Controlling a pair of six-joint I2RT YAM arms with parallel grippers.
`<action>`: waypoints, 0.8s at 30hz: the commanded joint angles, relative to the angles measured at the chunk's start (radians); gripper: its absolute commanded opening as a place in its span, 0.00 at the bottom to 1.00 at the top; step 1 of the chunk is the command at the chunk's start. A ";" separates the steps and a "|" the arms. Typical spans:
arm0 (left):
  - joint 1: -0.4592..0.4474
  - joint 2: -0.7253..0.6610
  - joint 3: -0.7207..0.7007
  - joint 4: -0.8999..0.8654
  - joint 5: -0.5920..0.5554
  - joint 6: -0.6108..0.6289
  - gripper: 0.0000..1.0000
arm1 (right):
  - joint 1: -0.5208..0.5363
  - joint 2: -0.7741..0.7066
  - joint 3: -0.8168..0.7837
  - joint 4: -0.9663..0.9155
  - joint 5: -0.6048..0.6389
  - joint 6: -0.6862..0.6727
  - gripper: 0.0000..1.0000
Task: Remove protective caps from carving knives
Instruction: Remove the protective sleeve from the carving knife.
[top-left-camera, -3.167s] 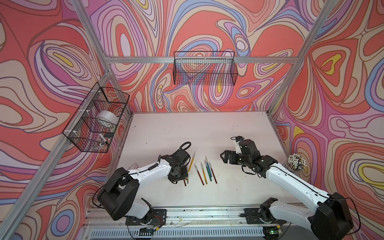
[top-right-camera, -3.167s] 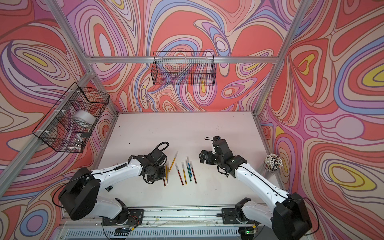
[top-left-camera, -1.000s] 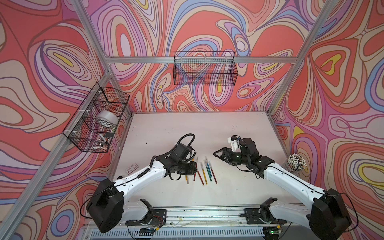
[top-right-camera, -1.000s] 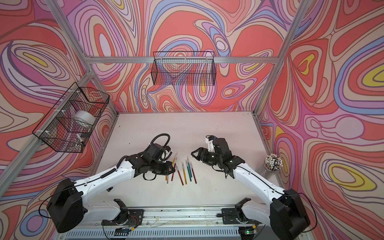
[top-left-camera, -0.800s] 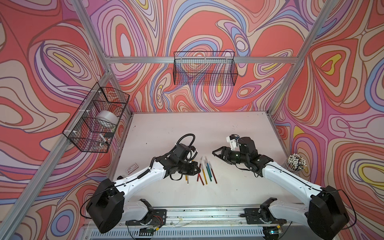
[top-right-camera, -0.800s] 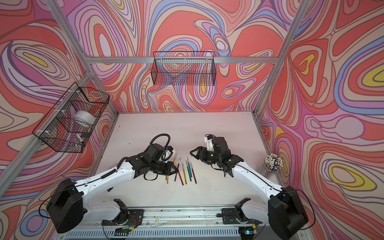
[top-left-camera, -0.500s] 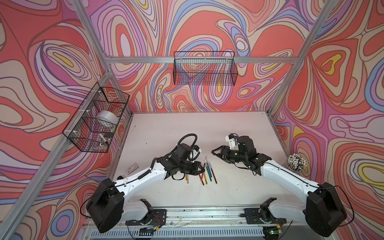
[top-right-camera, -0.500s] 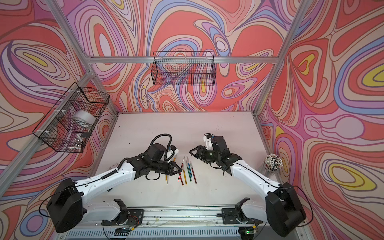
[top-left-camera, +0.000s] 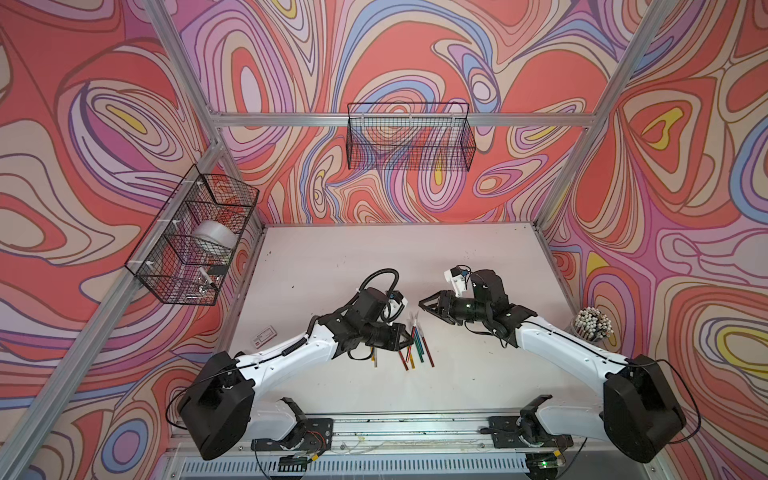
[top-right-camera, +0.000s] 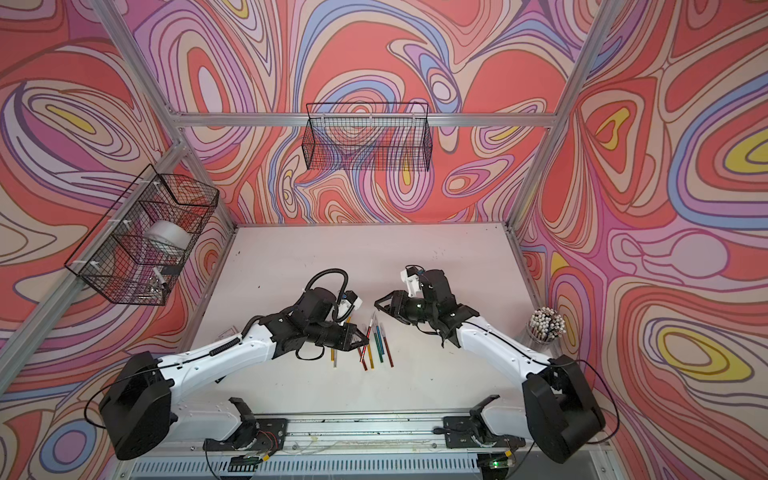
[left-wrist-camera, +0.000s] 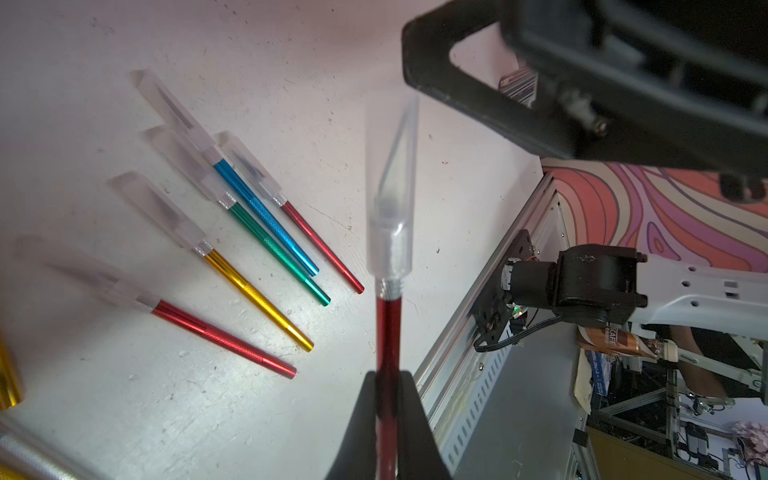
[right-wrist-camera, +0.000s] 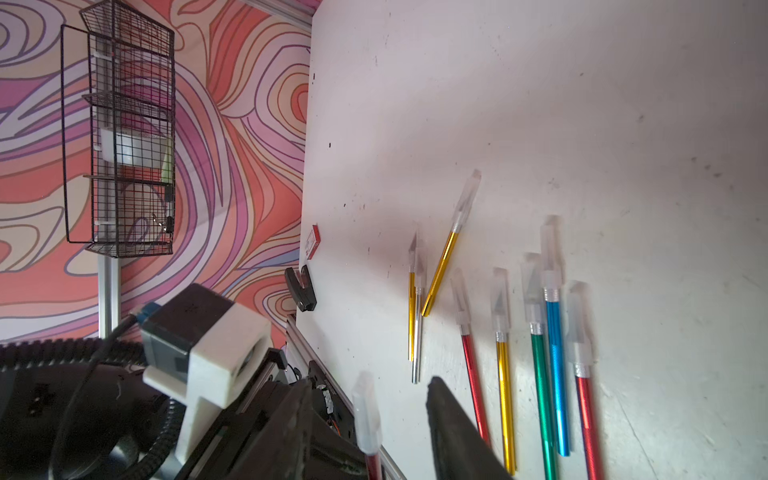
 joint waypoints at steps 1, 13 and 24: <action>-0.010 0.013 0.018 0.026 0.000 0.002 0.10 | 0.005 0.018 0.029 0.021 -0.023 -0.005 0.42; -0.024 0.027 0.033 0.026 -0.024 0.001 0.10 | 0.010 0.042 0.047 -0.021 -0.009 -0.010 0.33; -0.028 0.036 0.046 0.023 -0.031 0.005 0.09 | 0.026 0.068 0.054 -0.055 -0.010 -0.024 0.29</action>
